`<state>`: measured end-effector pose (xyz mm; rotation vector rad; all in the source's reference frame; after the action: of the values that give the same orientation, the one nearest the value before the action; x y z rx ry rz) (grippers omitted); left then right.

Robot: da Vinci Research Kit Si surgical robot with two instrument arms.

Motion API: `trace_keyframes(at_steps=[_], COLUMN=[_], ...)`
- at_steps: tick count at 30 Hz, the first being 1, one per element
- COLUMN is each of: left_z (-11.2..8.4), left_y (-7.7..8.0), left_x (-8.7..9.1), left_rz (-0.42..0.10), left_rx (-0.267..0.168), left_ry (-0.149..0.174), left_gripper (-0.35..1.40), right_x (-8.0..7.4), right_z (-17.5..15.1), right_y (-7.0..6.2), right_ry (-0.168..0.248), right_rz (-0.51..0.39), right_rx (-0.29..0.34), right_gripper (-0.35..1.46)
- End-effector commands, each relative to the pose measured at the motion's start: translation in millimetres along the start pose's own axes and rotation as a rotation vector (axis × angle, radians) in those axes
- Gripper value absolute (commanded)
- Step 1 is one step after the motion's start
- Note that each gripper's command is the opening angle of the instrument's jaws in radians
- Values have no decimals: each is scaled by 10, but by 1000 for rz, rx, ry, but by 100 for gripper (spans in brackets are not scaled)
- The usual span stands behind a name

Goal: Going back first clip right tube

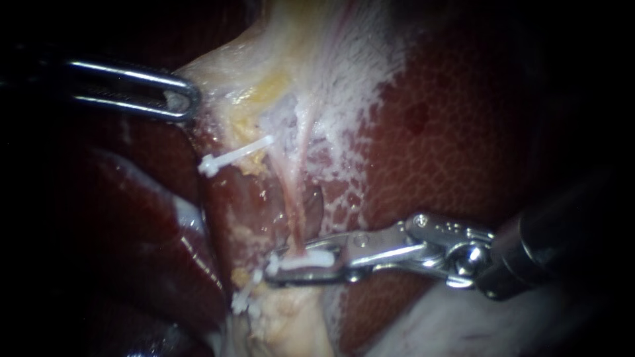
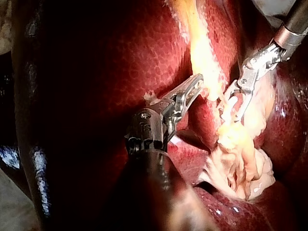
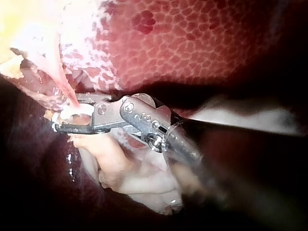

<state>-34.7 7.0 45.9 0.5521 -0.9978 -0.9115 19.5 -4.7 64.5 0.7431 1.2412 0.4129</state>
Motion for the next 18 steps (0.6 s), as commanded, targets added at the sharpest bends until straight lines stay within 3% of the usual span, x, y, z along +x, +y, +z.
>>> trace_keyframes(at_steps=[1,9,18], left_z=[0,0,0], left_y=[0,0,-1], left_x=[0,1,2], left_rz=[0,0,1], left_rx=[0,0,-1], left_ry=[0,0,-1], left_gripper=[-35,-35,-35], right_x=[2,7,7], right_z=[1,1,-7], right_y=[-2,-2,-4], right_ry=[0,-6,-9], right_rz=[-8,-93,-117], right_rx=[-1,-4,2], right_gripper=[51,57,60])
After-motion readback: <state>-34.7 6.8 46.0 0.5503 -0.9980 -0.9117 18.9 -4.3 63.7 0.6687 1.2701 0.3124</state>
